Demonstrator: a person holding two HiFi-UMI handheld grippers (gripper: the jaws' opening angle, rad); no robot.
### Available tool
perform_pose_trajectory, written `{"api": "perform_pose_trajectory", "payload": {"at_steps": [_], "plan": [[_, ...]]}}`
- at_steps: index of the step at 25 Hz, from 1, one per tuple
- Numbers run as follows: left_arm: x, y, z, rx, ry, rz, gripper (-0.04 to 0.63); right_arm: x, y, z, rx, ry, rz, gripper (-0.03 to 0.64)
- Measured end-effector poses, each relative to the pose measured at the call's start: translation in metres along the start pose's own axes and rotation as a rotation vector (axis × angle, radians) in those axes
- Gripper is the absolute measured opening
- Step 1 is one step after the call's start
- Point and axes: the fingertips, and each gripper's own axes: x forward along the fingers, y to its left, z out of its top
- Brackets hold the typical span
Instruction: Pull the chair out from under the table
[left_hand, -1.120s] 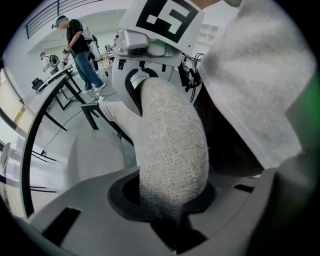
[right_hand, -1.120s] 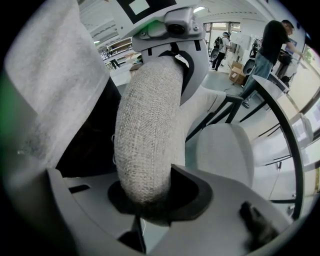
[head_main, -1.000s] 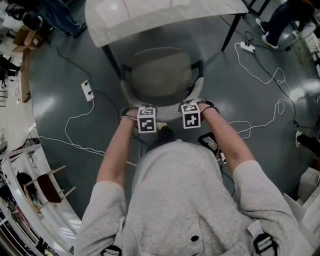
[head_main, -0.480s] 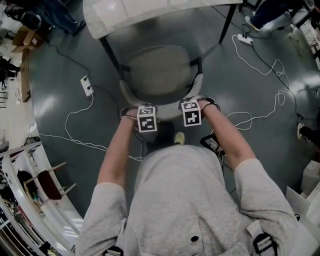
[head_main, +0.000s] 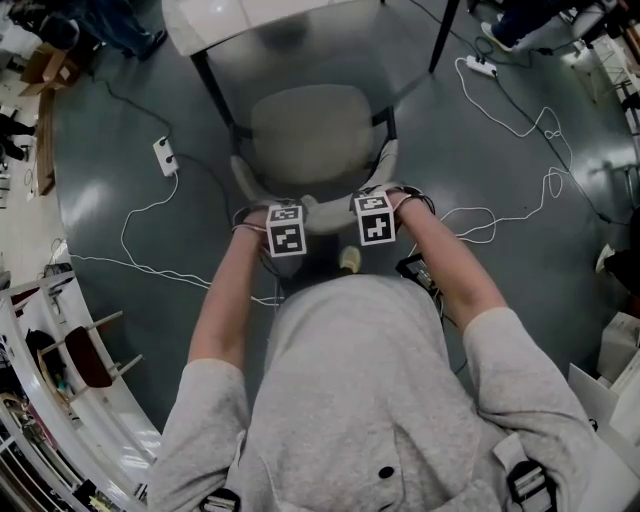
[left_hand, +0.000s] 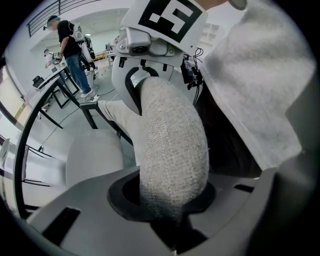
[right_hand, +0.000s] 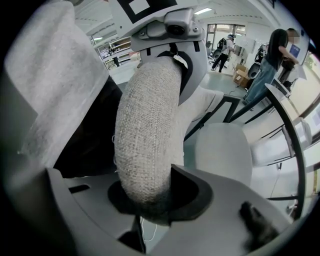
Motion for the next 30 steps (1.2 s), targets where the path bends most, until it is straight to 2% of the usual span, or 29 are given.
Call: {"api": "perform_pose_trajectory", "payload": {"at_steps": [6, 11, 14, 17, 19, 20, 21, 22, 24, 27, 30], "plan": [[0.006, -0.023, 0.009, -0.023, -0.003, 0.014, 0.127, 0.001, 0.024, -0.002, 0.005, -0.007, 0.000, 0.108], [-0.005, -0.019, 0.008, -0.086, -0.080, 0.129, 0.175, -0.024, 0.027, -0.004, 0.061, -0.070, -0.046, 0.140], [-0.023, -0.021, 0.004, -0.147, -0.151, 0.196, 0.187, -0.057, 0.029, -0.012, 0.090, -0.162, -0.108, 0.143], [-0.053, -0.028, -0.002, -0.327, -0.275, 0.261, 0.183, -0.101, 0.031, -0.022, 0.224, -0.333, -0.187, 0.143], [-0.071, -0.032, -0.004, -0.454, -0.345, 0.343, 0.181, -0.134, 0.028, -0.026, 0.334, -0.455, -0.268, 0.141], [-0.082, -0.034, -0.001, -0.495, -0.383, 0.398, 0.163, -0.150, 0.026, -0.027, 0.380, -0.508, -0.322, 0.133], [-0.094, -0.035, 0.004, -0.533, -0.430, 0.455, 0.087, -0.167, 0.023, -0.027, 0.424, -0.558, -0.381, 0.113], [-0.108, -0.036, 0.010, -0.576, -0.482, 0.511, 0.043, -0.183, 0.020, -0.027, 0.470, -0.609, -0.439, 0.085], [-0.142, -0.033, 0.018, -0.688, -0.586, 0.636, 0.037, -0.216, 0.017, -0.027, 0.566, -0.727, -0.538, 0.043], [-0.200, -0.022, 0.021, -0.902, -0.795, 0.857, 0.024, -0.259, 0.018, -0.032, 0.724, -0.923, -0.654, 0.038], [-0.239, -0.012, 0.024, -1.098, -1.061, 0.960, 0.025, -0.282, 0.014, -0.042, 0.891, -1.048, -0.745, 0.037]]}}
